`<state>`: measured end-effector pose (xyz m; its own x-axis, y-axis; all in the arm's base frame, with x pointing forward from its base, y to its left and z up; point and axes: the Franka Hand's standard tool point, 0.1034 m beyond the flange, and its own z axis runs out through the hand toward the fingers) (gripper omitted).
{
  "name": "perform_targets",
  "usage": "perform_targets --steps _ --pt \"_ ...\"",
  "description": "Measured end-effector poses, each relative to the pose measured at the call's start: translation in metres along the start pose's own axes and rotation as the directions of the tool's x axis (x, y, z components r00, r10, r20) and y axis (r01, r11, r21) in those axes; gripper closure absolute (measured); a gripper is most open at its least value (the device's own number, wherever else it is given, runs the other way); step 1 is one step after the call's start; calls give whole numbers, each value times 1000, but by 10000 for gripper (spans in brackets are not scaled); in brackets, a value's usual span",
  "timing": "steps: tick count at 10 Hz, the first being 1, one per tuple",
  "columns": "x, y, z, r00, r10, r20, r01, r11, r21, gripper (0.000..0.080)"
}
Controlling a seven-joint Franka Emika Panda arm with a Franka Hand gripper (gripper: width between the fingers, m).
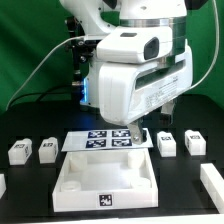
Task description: Assemble one leg
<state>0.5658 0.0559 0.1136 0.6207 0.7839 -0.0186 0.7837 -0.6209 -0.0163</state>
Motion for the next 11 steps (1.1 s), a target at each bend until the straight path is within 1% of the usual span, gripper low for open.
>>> perform_targets --steps 4,5,6,7,8,9,10,11 --pt "0 -1 0 1000 -9 -1 9 1000 -1 150" --pt "-4 -9 1 999 -51 -5 51 999 -5 150" --pt "-15 -21 6 992 -128 -17 128 992 -20 150" --pt "-37 -36 15 968 -252 -14 252 967 -23 150" --pt "-58 -44 23 928 -372 -7 372 928 -15 150" --pt "-80 -49 30 894 -447 -6 447 894 -14 150" --pt "-100 -49 34 815 -579 -4 579 815 -19 150" --pt "-114 -47 36 757 -653 -3 653 757 -17 150"
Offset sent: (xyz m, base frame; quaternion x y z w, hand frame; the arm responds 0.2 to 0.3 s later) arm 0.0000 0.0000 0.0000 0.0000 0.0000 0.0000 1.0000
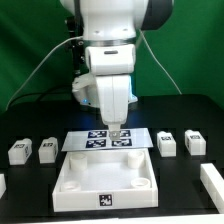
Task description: Assemble one leg
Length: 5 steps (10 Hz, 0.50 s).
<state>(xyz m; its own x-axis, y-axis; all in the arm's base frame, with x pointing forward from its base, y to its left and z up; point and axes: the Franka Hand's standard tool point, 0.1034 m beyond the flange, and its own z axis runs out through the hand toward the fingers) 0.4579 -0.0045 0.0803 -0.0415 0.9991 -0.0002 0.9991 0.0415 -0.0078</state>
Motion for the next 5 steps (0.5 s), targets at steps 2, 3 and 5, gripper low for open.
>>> perform_targets --steps 2,3,5 --pt "3 2 0 1000 -6 1 6 1000 1 150" --pt "2 2 0 1000 -4 1 4 1000 2 150" --pt "2 -1 11 1000 -7 -5 7 1000 -12 150"
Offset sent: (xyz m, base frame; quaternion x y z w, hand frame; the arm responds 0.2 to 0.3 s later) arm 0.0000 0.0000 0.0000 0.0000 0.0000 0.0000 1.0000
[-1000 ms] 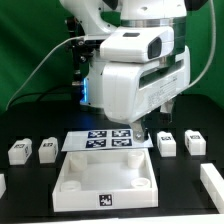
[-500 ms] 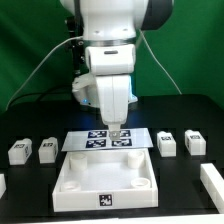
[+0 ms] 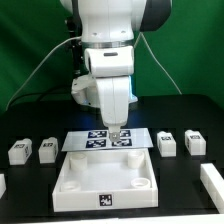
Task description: Assemble one leg
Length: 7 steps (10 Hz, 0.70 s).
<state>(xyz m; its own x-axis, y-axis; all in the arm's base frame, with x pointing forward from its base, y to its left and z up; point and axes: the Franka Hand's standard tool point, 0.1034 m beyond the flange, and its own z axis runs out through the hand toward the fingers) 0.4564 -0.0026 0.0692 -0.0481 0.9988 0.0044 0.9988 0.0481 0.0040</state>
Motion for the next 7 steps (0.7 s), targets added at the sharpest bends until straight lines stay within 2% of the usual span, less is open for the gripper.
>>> perform_targets --steps 2,4,6,7 --pt "-7 -15 34 1000 21 -14 -20 1000 16 150" --pt "-17 -24 57 998 50 -24 -49 998 31 150" --pt "-17 -25 60 998 56 -26 -55 998 38 150" --pt "-18 -26 61 998 57 -26 -56 998 40 278"
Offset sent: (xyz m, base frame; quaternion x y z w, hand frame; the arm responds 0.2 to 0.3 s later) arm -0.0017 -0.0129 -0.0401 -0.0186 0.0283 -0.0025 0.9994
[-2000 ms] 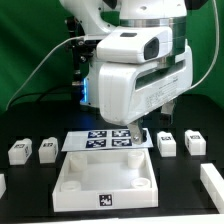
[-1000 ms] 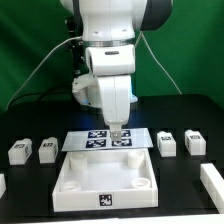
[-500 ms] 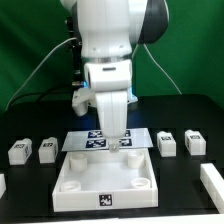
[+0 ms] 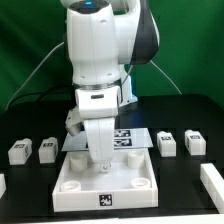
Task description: Assemble one leg
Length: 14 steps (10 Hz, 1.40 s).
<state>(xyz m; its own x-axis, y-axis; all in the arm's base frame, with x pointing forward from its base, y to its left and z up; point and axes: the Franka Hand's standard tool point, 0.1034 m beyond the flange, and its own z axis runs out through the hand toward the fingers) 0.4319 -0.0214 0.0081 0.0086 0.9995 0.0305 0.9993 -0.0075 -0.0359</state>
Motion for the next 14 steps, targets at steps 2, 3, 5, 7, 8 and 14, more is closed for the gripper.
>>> perform_targets --steps 2,3,5,7,8,14 --pt "0 -1 1 1000 0 0 0 1000 2 416" --pt "0 -1 1 1000 0 0 0 1000 2 553" --pt "0 0 1 1000 1 0 -1 1000 -1 725" --pt "0 1 0 1000 1 0 -1 1000 -7 742" --pt "0 2 0 1000 1 0 -1 1000 -9 742" --pt "30 22 -3 1000 -1 -14 0 1000 -21 742"
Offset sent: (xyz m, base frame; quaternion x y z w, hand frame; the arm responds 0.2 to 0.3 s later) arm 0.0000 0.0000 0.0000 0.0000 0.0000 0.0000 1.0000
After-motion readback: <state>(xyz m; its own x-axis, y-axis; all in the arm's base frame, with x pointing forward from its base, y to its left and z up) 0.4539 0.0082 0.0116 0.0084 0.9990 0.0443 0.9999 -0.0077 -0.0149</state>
